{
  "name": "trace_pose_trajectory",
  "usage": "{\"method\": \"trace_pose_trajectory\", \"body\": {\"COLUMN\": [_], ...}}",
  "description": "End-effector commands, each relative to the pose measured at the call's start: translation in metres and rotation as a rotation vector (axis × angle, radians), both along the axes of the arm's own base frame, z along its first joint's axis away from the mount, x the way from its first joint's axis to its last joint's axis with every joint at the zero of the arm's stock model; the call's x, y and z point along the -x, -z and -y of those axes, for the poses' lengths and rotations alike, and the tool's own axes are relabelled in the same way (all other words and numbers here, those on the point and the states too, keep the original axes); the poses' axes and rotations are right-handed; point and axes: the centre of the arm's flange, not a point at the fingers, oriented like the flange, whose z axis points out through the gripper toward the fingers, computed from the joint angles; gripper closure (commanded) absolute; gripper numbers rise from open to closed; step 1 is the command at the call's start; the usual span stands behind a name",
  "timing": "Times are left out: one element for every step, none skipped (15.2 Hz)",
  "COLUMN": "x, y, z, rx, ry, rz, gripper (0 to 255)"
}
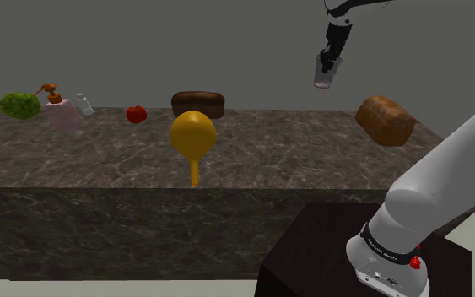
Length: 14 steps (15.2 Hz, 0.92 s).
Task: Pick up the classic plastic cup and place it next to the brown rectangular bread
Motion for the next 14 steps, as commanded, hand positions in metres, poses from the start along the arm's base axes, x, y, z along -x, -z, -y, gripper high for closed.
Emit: {"method": "trace_pose_trajectory", "body": {"x": [0.012,0.019,0.025,0.031,0.038,0.044,0.051,0.051,0.051,0.051,0.051,0.051,0.051,0.051], "y": [0.001,0.001,0.001,0.001,0.001,0.001,0.001,0.006,0.012,0.017,0.022,0.028,0.033,0.038], "z": [0.026,0.038,0.050,0.061,0.073,0.084,0.097,0.097,0.097,0.097,0.097,0.097,0.097,0.097], "rx": [0.001,0.001,0.001,0.001,0.001,0.001,0.001,0.001,0.001,0.001,0.001,0.001,0.001,0.001], "ry": [-0.001,-0.001,-0.001,-0.001,-0.001,-0.001,-0.001,-0.001,-0.001,-0.001,-0.001,-0.001,-0.001,-0.001], "rz": [0.000,0.000,0.000,0.000,0.000,0.000,0.000,0.000,0.000,0.000,0.000,0.000,0.000,0.000], "gripper": [255,255,255,255,255,255,255,255,255,255,255,255,255,255]}}
